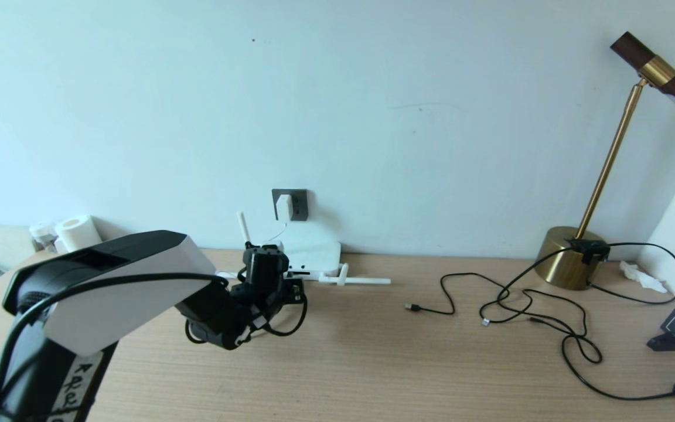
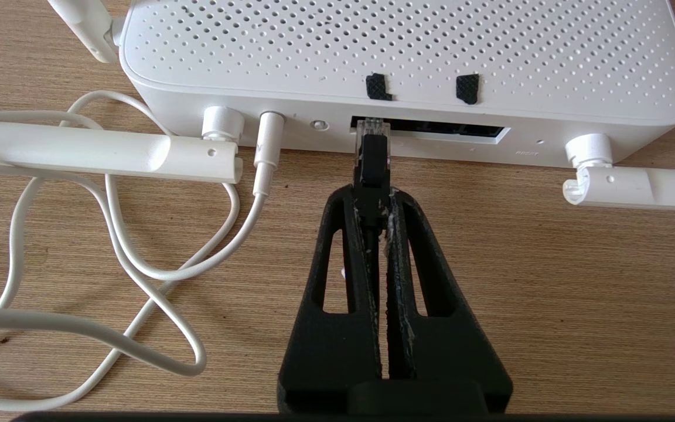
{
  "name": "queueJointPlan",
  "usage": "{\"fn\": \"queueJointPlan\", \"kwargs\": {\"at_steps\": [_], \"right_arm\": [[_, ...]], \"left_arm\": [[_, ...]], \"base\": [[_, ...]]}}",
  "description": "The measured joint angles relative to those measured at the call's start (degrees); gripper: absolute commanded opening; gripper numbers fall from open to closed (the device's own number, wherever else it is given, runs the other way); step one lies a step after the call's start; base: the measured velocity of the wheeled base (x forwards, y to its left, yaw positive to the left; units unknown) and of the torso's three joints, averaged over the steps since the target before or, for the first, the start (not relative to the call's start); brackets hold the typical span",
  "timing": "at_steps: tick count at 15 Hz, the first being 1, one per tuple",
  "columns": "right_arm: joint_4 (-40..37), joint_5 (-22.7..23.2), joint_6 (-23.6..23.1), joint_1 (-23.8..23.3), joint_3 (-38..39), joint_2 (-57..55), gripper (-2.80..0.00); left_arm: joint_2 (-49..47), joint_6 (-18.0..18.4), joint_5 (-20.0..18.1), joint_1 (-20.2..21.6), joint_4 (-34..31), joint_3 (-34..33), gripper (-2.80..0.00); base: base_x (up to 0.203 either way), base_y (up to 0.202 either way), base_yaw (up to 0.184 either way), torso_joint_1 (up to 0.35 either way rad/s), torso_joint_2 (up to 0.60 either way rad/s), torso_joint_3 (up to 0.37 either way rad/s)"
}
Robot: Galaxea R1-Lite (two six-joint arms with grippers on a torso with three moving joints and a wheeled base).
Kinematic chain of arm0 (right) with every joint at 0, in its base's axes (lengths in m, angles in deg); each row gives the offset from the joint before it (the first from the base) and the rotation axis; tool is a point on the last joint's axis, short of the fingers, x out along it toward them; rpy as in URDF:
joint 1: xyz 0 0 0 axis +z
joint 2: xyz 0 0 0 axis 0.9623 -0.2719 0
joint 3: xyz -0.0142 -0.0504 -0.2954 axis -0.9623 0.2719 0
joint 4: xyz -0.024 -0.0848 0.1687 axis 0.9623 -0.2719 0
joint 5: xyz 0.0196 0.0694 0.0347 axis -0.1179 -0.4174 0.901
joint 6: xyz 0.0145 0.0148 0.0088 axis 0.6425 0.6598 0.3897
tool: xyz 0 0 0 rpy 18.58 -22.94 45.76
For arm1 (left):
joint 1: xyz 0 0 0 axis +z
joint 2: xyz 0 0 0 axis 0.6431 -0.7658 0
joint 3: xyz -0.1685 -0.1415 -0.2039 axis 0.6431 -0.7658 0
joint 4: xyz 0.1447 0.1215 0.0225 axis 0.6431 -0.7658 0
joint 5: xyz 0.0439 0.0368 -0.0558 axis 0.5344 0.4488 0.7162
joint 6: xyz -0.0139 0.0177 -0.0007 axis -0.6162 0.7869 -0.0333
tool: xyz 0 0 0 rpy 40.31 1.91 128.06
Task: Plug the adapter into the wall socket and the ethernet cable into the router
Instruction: Plug cable into router interface
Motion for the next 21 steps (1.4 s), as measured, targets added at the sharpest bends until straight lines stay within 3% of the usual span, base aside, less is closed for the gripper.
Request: {"fn": "queueJointPlan", "kwargs": {"at_steps": [21], "right_arm": [[0.0, 0.0, 0.0, 0.0, 0.0, 0.0, 0.0]], "left_arm": [[0.1, 0.1, 0.0, 0.0, -0.1, 0.5, -2.8]], "base": [[0.0, 0.0, 0.0, 0.0, 0.0, 0.0]]}}
